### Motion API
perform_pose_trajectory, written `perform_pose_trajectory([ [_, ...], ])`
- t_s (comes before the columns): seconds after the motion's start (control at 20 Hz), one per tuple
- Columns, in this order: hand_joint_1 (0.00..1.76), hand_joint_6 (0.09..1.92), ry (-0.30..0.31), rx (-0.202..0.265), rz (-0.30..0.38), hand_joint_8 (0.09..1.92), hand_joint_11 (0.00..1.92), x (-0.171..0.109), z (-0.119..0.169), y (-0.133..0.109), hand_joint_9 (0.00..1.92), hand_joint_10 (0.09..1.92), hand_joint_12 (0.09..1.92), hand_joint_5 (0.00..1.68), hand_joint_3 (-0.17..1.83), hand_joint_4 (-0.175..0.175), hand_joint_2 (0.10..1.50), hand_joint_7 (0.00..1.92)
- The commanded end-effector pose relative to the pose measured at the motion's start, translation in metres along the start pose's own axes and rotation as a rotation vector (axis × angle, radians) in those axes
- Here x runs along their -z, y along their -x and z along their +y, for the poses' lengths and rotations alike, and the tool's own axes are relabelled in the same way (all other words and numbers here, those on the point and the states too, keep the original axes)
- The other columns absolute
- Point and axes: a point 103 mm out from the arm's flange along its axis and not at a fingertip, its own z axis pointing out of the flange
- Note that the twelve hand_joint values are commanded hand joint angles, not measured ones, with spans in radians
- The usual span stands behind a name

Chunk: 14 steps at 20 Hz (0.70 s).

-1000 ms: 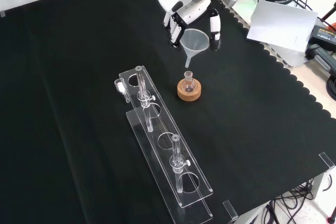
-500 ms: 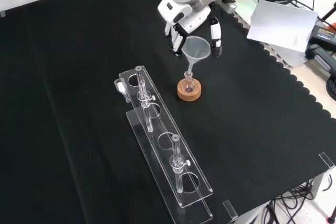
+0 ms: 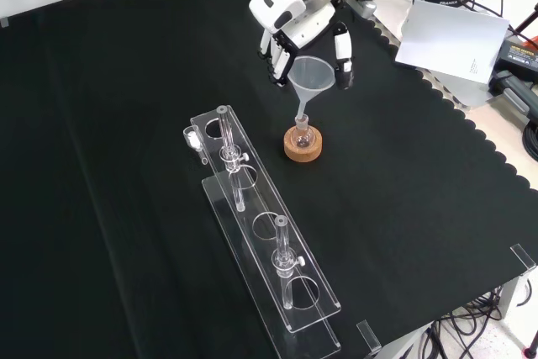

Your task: Place the funnel on the round-bottom flask.

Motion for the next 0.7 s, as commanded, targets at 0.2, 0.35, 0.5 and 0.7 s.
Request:
perform_pose_trajectory([
  [0.2, 1.00, 1.07, 0.000, -0.004, -0.005, 0.69, 0.72, 0.0014, 0.0002, 0.0005, 1.06, 0.38, 1.16, 0.94, 0.01, 0.175, 1.12, 0.88],
  [0.35, 1.00, 1.06, -0.007, -0.005, -0.003, 0.69, 0.72, 0.0017, 0.0002, 0.0002, 1.06, 0.38, 1.16, 0.94, 0.01, 0.175, 1.12, 0.88],
  [0.5, 1.00, 1.06, -0.009, -0.003, 0.001, 0.69, 0.72, 0.0017, 0.0006, 0.0000, 1.06, 0.38, 1.16, 0.94, 0.01, 0.175, 1.12, 0.88],
  [0.7, 1.00, 1.06, -0.010, -0.004, 0.000, 0.69, 0.72, 0.0015, 0.0009, 0.0001, 1.06, 0.38, 1.16, 0.94, 0.01, 0.175, 1.12, 0.88],
])
